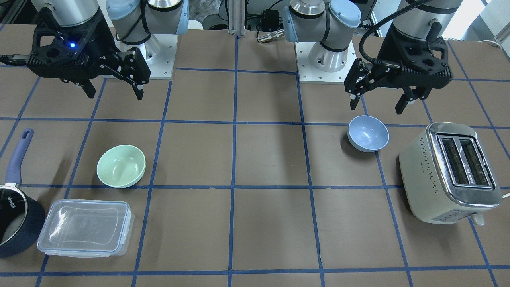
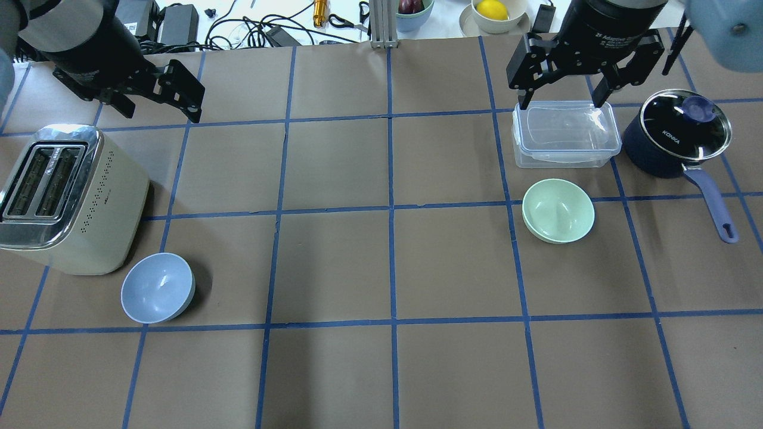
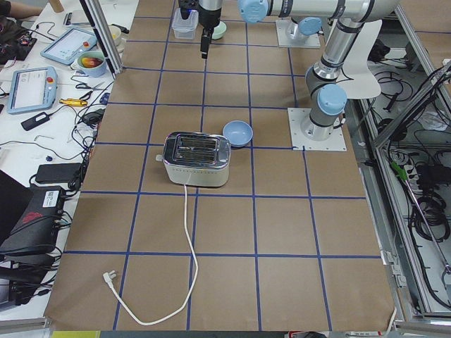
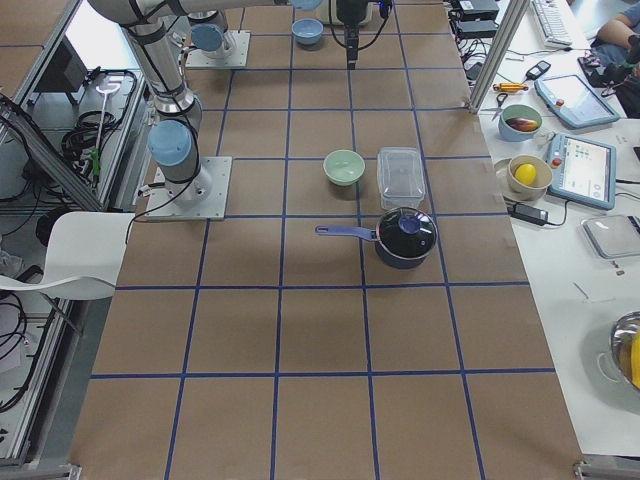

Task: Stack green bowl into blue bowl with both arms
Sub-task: 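Lower the left gripper toward the light blue bowl beside the toaster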

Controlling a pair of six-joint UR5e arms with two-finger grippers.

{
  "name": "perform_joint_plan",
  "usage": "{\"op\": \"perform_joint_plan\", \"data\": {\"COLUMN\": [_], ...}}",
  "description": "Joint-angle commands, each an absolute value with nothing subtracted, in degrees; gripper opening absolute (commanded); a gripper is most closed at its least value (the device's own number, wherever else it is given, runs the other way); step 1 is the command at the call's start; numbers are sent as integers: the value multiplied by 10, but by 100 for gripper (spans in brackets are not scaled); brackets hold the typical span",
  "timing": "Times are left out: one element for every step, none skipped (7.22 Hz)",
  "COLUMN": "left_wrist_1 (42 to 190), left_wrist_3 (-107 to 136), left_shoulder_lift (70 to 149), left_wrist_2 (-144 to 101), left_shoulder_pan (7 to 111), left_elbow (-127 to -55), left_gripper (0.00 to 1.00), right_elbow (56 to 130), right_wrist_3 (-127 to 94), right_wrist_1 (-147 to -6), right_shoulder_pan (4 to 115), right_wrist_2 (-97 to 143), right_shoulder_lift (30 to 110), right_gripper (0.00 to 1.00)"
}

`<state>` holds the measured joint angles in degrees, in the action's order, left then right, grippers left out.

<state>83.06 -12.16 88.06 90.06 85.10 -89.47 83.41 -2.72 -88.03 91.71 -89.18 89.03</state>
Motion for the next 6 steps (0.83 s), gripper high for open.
{"op": "perform_joint_plan", "data": {"left_wrist_1": [832,881,893,891,891,881], "left_wrist_3": [-121,-128,-130,-122,-122,-132], "left_shoulder_lift": [875,858,834,825,820,813], "left_wrist_2": [902,915,936,954,955,955], "left_shoulder_pan": [854,851,848,846,846,845], "left_elbow": [-905,-938,-980,-1013,-1051,-1113], "left_gripper": [100,100,100,100,100,100], "right_elbow": [834,834,834,833,833,833], "right_wrist_3": [-28,-28,-27,-28,-28,-28], "right_wrist_1": [-881,-881,-881,-882,-882,-882], "right_shoulder_pan": [918,918,918,918,919,919], "right_wrist_2": [-889,-889,-889,-889,-889,-889], "right_shoulder_lift": [890,890,890,889,889,889], "right_gripper": [100,100,100,100,100,100]}}
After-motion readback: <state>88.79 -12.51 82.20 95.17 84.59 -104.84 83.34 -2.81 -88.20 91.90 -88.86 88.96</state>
